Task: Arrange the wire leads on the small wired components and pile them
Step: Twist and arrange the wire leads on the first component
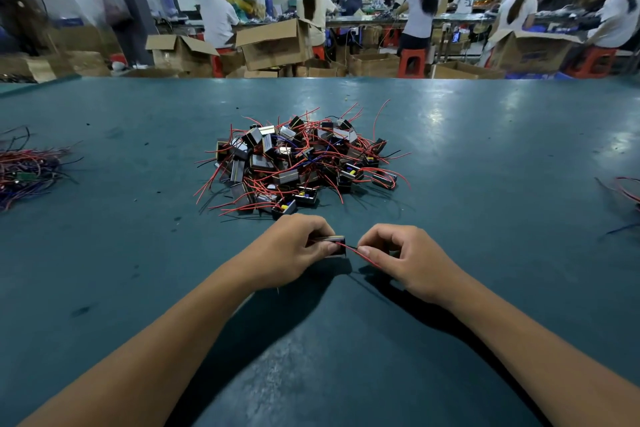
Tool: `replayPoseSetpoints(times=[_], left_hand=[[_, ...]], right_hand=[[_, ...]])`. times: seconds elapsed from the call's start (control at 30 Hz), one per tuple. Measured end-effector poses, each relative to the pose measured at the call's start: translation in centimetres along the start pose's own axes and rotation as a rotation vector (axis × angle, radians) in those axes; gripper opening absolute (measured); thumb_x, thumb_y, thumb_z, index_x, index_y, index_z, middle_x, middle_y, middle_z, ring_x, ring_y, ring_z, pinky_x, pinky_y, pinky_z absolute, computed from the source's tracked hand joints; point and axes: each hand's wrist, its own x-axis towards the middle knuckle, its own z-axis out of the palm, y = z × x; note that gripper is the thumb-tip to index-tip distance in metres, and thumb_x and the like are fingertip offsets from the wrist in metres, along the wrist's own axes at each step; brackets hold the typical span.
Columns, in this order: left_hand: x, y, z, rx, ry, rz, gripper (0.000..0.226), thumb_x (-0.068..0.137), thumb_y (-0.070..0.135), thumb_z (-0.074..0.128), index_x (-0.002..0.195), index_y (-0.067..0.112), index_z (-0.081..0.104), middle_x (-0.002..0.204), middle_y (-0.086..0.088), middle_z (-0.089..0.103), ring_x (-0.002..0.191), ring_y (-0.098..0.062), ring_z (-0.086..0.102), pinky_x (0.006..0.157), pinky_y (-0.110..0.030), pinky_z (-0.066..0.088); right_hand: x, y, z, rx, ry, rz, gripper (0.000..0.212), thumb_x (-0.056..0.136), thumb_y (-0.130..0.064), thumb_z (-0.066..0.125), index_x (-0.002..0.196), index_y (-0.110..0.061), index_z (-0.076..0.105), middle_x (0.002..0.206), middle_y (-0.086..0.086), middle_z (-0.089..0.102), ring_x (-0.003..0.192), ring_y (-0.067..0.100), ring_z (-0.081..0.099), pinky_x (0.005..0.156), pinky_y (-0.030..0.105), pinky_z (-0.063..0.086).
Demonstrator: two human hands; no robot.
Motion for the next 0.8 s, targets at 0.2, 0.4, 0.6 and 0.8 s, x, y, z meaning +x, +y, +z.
replayPoseSetpoints(times=[0.2,0.4,0.6,0.8], left_hand=[[0.3,-0.6,-0.5,-0.094,-0.019,-0.028,0.013,0.098,0.025,0.065,0.103,0.018,0.073,0.09,0.004,0.072,0.083,-0.017,0.064,0.075,-0.034,0.05],[0.2,-1.1,-1.1,-0.109,-0.075,-0.028,0.017,0.098,0.018,0.064,0.112,0.018,0.073,0.098,0.006,0.074,0.09,-0.01,0.067,0.082,-0.024,0.049],[0.3,-1.4,-1.0,-0.219,-0.103,-0.113,0.019,0.099,0.015,0.062,0.114,0.022,0.072,0.1,0.008,0.074,0.089,-0.001,0.064,0.083,-0.018,0.047],[0.1,-1.3,-0.7,-0.315,-0.038,-0.163,0.017,0.097,0.007,0.063,0.102,0.014,0.078,0.087,-0.006,0.076,0.077,-0.01,0.064,0.079,-0.029,0.051]], right_hand=[[0.2,0.1,0.0,-0.014,0.018,0.025,0.008,0.093,-0.024,0.068,0.085,-0.025,0.069,0.076,-0.008,0.069,0.068,0.005,0.059,0.067,0.024,0.047],[0.3,0.3,0.0,-0.054,0.023,0.048,0.011,0.093,-0.025,0.067,0.082,-0.026,0.067,0.072,-0.013,0.069,0.064,0.001,0.058,0.065,0.019,0.045],[0.3,0.1,-0.1,-0.047,0.013,0.071,0.011,0.093,-0.025,0.067,0.082,-0.025,0.068,0.074,-0.008,0.07,0.066,0.007,0.061,0.07,0.031,0.05],[0.1,-0.3,-0.1,0.018,0.053,0.095,0.012,0.094,-0.026,0.065,0.083,-0.024,0.068,0.071,-0.008,0.068,0.064,0.008,0.061,0.072,0.038,0.052]])
